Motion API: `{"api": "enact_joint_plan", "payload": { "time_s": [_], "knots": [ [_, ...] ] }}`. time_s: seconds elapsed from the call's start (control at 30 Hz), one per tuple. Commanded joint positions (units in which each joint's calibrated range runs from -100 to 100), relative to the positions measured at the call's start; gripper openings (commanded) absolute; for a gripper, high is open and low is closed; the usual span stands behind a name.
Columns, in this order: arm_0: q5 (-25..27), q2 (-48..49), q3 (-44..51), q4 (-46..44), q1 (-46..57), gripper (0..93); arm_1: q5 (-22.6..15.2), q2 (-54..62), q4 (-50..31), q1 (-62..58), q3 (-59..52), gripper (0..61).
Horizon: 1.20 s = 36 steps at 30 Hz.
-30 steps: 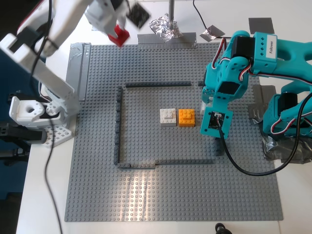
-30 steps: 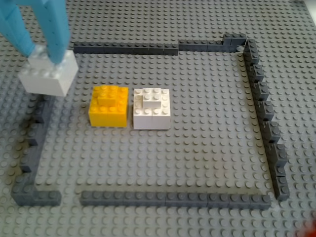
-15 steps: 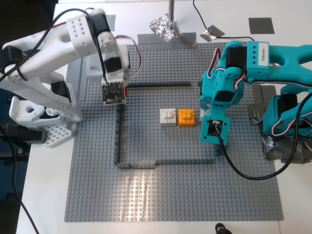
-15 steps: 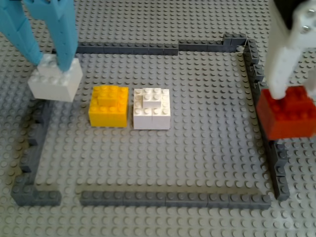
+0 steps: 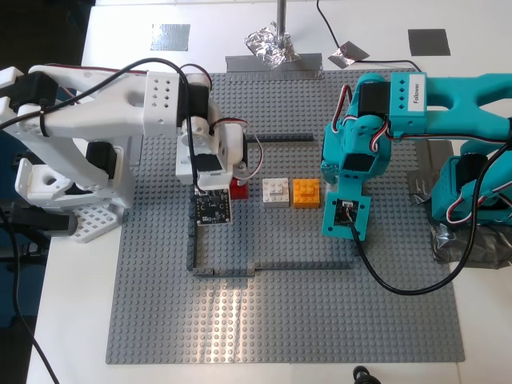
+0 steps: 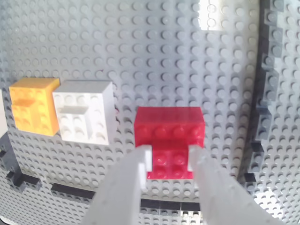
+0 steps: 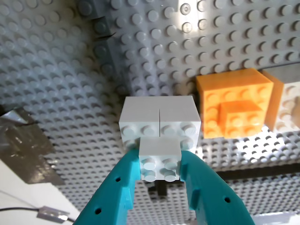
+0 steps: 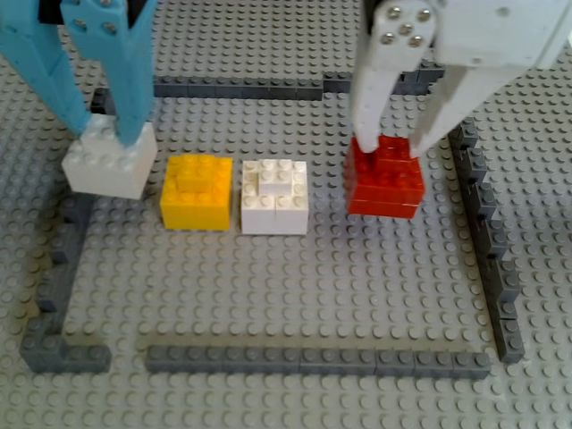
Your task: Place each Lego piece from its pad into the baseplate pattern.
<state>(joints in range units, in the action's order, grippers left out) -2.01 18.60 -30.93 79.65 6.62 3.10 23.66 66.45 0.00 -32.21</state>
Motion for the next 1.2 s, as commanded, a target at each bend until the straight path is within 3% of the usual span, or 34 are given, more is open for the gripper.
{"api": "enact_joint_plan", "payload": {
  "time_s": [0.0,0.93,1.17],
  "knots": [
    [0.2,-2.2,3.3,-0.1,-0.1,0.0,-0.6,-0.7,-4.0,-1.3,-0.1,0.2],
    [0.2,-11.2,10.0,-0.1,0.8,0.0,-0.8,-5.3,-10.6,-1.8,-1.5,0.4],
    [1.5,-11.2,10.0,0.5,0.8,0.0,-0.6,-4.5,-10.4,-2.1,-1.5,13.9]
  ]
}}
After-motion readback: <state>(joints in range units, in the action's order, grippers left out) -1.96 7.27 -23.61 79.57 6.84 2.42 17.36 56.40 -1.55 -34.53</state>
